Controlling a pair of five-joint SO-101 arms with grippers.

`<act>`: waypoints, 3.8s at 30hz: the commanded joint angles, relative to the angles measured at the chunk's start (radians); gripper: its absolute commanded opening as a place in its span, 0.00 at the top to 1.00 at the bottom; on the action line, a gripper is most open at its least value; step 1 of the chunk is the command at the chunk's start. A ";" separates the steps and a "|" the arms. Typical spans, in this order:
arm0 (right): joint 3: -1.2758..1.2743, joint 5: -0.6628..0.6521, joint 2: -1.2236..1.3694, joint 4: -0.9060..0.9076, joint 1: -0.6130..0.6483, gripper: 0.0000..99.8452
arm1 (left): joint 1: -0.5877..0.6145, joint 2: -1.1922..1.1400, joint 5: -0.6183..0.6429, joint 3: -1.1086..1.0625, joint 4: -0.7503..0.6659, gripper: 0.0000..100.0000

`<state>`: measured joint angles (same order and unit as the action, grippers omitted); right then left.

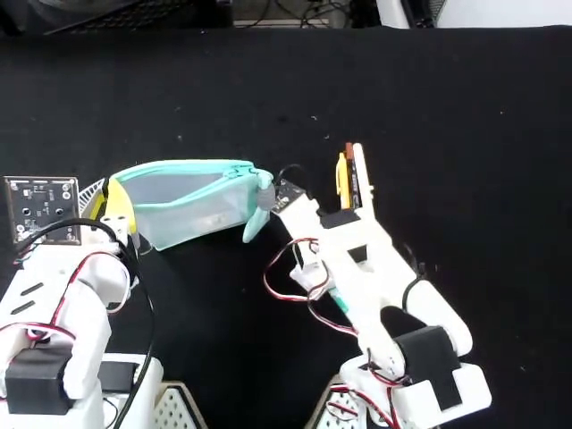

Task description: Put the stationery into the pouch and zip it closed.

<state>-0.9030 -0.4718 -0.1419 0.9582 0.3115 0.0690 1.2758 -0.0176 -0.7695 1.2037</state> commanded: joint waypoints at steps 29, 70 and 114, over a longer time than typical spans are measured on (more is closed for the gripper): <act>0.028 0.114 0.001 -0.098 0.031 0.81 | -0.010 -0.029 0.009 -0.170 0.017 0.97; 0.188 0.107 -1.138 -0.505 0.302 0.99 | -0.008 -0.031 0.006 -0.171 0.014 0.97; 0.039 0.299 -0.799 -0.459 0.387 0.74 | -0.008 -0.031 0.009 -0.180 0.011 0.97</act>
<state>-0.9567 -0.1772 -0.9551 0.3138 0.7073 0.0614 1.2758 -0.0176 -0.7695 1.2022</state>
